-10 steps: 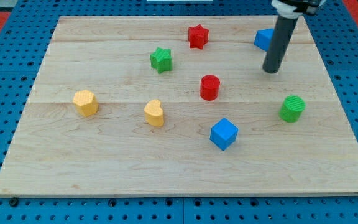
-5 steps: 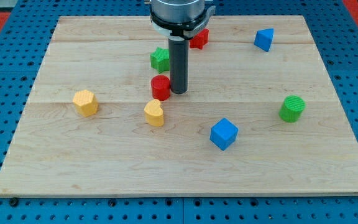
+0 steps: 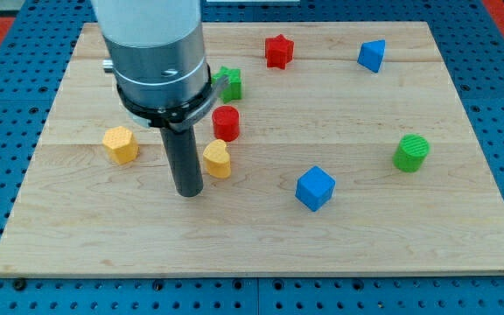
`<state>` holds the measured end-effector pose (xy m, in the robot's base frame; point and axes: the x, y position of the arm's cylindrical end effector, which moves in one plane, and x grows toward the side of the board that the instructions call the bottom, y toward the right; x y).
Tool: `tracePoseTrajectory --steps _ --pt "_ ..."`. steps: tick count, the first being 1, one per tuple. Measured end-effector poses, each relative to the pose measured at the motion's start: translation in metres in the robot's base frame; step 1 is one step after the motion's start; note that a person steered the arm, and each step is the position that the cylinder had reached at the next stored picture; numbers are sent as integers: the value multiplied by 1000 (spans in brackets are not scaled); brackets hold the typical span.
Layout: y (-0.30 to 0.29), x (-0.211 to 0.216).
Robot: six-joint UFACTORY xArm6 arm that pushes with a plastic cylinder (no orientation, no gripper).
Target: Place the red circle in between the yellow blocks
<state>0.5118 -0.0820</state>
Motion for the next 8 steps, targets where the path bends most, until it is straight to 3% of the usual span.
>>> tracePoseTrajectory --steps 2,4,5,6,8 --pt "0 -26" --pt "6 32" --pt "35 27" --pt "52 -2" --pt "17 -58"
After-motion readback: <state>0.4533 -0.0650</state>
